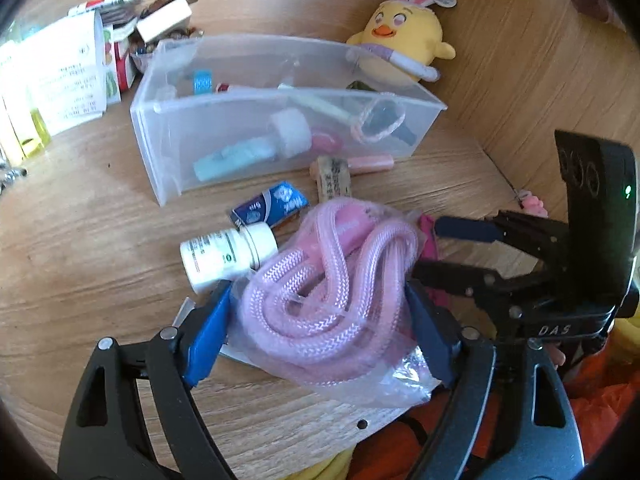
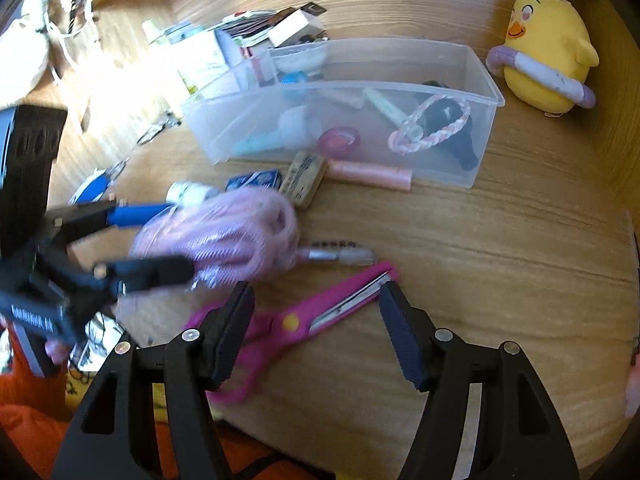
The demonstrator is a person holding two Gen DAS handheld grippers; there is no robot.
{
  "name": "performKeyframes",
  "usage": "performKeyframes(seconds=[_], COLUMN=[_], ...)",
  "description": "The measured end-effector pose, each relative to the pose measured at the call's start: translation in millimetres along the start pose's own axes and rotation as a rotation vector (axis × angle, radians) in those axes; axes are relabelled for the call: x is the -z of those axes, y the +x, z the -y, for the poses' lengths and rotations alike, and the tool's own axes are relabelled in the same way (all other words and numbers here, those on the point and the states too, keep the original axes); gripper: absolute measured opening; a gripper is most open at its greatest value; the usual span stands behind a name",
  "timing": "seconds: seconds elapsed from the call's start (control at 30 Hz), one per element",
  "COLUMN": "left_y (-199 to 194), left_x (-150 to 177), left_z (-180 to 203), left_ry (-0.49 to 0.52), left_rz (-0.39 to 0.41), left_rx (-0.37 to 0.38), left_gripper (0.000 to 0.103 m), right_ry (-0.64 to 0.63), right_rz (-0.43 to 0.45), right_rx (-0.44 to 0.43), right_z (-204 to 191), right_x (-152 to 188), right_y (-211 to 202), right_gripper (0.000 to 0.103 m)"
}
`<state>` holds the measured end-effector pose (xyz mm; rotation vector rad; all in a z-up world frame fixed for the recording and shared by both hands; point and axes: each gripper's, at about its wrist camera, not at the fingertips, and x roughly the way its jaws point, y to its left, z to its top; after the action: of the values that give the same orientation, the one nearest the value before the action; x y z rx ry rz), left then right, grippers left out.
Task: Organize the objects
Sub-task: 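Grasp the pink rope bag with left tool while right tool grasps the pink scissors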
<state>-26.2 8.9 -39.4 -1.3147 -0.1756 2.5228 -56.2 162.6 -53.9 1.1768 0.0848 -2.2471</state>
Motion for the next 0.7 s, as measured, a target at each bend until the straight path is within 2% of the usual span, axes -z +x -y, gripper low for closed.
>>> performKeyframes(seconds=[0.3, 0.37, 0.63, 0.7], left_y=[1.9, -0.5, 8.5, 14.5], left_x=[6.0, 4.5, -10.8, -12.3], left_z=[6.3, 5.4, 8.4, 6.0], left_ry=[0.009, 0.011, 0.048, 0.041], left_rz=[-0.016, -0.006, -0.010, -0.020], left_rx=[0.012, -0.010, 0.008, 0.023], left_gripper=[0.083, 0.083, 0.083, 0.082], right_ry=[-0.043, -0.026, 0.020, 0.035], right_rz=[0.027, 0.024, 0.015, 0.035], right_rx=[0.027, 0.021, 0.033, 0.072], right_z=[-0.6, 2.2, -7.9, -8.8], right_x=[-10.2, -10.8, 9.7, 13.3], right_y=[14.0, 12.9, 1.5, 0.3], right_gripper=[0.061, 0.061, 0.062, 0.059])
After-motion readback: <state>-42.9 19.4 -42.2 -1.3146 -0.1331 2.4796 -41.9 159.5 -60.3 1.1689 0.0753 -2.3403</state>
